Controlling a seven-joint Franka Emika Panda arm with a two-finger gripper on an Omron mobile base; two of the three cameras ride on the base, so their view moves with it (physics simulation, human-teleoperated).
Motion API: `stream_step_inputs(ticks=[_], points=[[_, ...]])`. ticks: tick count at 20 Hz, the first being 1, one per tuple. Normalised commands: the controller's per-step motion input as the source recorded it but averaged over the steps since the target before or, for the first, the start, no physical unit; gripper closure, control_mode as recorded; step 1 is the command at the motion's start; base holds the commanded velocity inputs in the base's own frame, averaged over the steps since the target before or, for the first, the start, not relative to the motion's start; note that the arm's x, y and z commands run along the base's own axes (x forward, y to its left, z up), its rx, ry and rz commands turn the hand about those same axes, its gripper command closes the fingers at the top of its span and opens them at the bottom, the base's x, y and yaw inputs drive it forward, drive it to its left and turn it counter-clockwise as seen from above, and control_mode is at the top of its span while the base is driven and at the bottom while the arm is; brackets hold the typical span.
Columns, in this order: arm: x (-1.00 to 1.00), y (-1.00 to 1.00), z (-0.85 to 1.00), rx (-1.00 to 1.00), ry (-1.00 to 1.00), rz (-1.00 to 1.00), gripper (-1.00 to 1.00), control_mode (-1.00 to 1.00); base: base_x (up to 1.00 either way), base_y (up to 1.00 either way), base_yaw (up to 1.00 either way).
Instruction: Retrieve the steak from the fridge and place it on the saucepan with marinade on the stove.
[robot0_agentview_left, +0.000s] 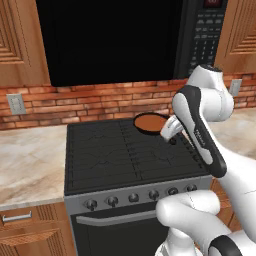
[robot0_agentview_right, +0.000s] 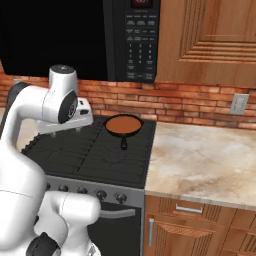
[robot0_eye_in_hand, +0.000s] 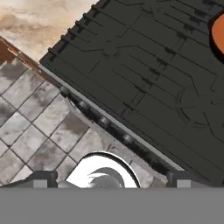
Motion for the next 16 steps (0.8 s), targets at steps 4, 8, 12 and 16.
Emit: stream_step_inputs(ticks=[4,8,12,16], points=[[-0.1,0.05,-0.29,-0.03,0.0,0.91,-1.0,-1.0,0.0,0.0,0.0],[0.39,0.04,0.0,0.0,-0.22,0.02,-1.0,-1.0,0.0,0.0,0.0],[0.84,0.58,0.01,-0.01,-0.17,-0.6,-1.0,-1.0,0.0,0.0,0.0],[0.38,0.3,0.01,0.0,-0.18,-0.9,-1.0,-1.0,0.0,0.0,0.0]])
